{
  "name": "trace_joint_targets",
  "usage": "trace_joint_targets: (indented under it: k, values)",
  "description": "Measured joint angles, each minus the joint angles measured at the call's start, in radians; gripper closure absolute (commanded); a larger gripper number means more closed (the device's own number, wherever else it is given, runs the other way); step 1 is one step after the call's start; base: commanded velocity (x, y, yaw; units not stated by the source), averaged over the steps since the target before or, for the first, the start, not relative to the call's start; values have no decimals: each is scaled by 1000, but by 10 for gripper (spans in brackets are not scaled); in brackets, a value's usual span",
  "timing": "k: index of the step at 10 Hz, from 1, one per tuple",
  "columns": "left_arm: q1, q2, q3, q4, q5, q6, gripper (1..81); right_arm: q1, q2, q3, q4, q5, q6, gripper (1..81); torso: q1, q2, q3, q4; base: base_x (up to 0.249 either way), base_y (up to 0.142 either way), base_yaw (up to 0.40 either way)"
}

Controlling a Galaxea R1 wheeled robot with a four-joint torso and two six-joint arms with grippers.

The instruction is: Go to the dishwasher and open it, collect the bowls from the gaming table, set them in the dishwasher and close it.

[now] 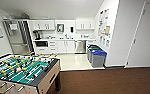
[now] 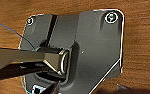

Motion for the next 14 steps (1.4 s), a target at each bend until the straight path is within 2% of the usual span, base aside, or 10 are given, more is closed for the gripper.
trace_joint_targets:
  k: [14]
  values:
    - [0,9,0,3,-2,0,10,-11,14,-1,-3,1,-1,10,-1,0,0,0,89,0,0]
